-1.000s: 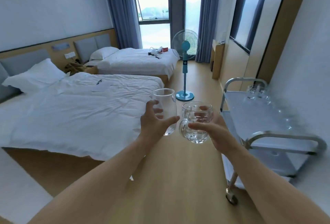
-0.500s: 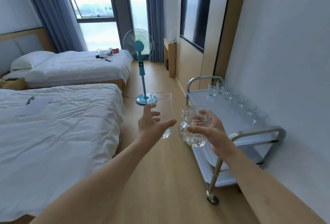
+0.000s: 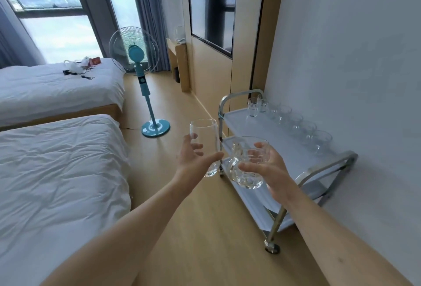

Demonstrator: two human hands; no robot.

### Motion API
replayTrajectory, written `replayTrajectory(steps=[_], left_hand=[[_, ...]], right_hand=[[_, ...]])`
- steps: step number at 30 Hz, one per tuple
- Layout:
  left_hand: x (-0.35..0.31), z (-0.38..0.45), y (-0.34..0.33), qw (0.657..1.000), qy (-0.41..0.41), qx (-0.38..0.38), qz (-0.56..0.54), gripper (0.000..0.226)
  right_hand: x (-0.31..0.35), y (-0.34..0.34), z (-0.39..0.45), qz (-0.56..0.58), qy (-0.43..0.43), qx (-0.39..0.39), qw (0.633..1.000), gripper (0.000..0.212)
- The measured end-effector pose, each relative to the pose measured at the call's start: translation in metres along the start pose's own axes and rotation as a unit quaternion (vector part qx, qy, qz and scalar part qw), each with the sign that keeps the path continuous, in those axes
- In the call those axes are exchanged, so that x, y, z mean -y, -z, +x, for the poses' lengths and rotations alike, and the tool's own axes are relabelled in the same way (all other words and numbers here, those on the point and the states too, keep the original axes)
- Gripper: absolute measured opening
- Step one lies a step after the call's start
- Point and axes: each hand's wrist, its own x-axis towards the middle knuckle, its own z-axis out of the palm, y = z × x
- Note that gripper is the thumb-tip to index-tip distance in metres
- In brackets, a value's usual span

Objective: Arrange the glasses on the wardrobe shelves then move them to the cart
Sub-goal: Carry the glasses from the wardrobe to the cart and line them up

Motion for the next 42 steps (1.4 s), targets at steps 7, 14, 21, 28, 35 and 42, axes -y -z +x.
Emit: replayTrajectory(steps=[7,14,21,28,35,42], left_hand=[[0.017,0.066,-0.009,0.999,0.01,0.048,-0.004,0.084],[0.026,0.154,-0.026,0.998,-0.006,0.058,0.02,0.081],[0.033,0.251,-0.059,0.998,0.003,0.06,0.032,0.086],[0.046,0.324,-0.092,0.996,0.022,0.08,0.03,0.086],[0.068,0.384,-0.127,0.99,0.039,0.136,0.024,0.081],[0.1,0.467,-0.151,0.978,0.051,0.2,0.037,0.09]], right_hand=[[-0.008,-0.007,0.05,0.002,-0.006,-0.029,1.0,0.09],[-0.021,-0.007,0.134,-0.012,-0.005,-0.053,0.998,0.097],[-0.024,-0.003,0.231,0.025,0.005,-0.091,0.995,0.094],[-0.027,0.004,0.3,0.03,0.004,-0.125,0.992,0.089],[-0.049,0.015,0.347,0.022,-0.027,-0.197,0.98,0.096],[-0.072,0.015,0.409,0.022,-0.045,-0.277,0.96,0.095]])
